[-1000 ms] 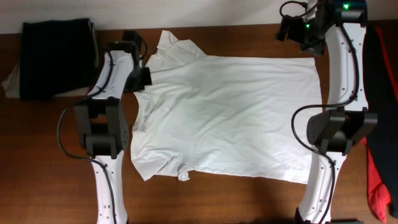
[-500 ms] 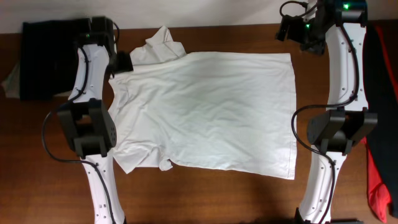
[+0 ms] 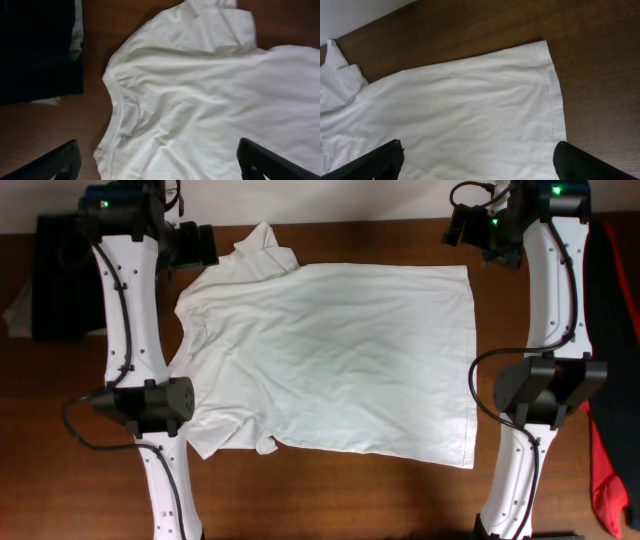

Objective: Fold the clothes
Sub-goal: 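Move the left gripper to the shirt's lower left hem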

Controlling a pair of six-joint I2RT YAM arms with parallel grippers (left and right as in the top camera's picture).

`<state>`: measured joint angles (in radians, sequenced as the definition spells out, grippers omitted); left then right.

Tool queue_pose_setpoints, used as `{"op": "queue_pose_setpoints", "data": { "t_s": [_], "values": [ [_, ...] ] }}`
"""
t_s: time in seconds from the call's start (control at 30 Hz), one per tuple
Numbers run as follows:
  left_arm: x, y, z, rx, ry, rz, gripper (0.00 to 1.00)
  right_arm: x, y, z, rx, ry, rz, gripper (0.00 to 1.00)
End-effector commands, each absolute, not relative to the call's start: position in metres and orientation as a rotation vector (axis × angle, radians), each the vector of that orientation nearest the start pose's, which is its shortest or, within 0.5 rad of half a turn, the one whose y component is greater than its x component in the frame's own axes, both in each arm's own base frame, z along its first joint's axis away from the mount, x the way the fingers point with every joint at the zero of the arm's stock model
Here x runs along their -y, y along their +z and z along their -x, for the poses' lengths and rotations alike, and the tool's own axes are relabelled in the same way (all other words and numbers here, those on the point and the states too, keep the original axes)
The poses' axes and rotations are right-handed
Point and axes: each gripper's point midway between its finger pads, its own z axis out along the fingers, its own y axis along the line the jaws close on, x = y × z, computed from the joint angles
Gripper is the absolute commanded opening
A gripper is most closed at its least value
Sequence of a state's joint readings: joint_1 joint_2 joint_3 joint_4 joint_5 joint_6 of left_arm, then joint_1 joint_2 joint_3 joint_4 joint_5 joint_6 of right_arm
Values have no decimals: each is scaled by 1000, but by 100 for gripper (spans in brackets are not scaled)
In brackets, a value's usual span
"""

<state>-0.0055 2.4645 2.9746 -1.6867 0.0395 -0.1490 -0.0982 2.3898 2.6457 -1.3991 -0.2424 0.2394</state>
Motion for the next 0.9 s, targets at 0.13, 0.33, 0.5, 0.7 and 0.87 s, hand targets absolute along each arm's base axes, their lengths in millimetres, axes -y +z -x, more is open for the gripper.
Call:
{"op": "queue_pose_setpoints", "data": {
  "t_s": [0.13, 0.33, 0.5, 0.7, 0.87],
  "values": [
    [24, 273, -404, -2839, -151, 161, 99, 10, 195, -535, -2684, 384, -388, 99],
    [9, 225, -308, -3063, -18, 469, 99, 10, 195, -535, -2684, 384, -388, 99],
    [21, 174, -266, -3128, 11, 588, 99, 10, 195, -535, -2684, 384, -388, 99],
    [39, 82, -206, -3209, 66, 734, 99, 10, 195, -535, -2684, 384, -388, 99],
    [53, 27, -183, -3248, -90, 758, 92, 10, 195, -535, -2684, 384, -388, 99]
  ]
}}
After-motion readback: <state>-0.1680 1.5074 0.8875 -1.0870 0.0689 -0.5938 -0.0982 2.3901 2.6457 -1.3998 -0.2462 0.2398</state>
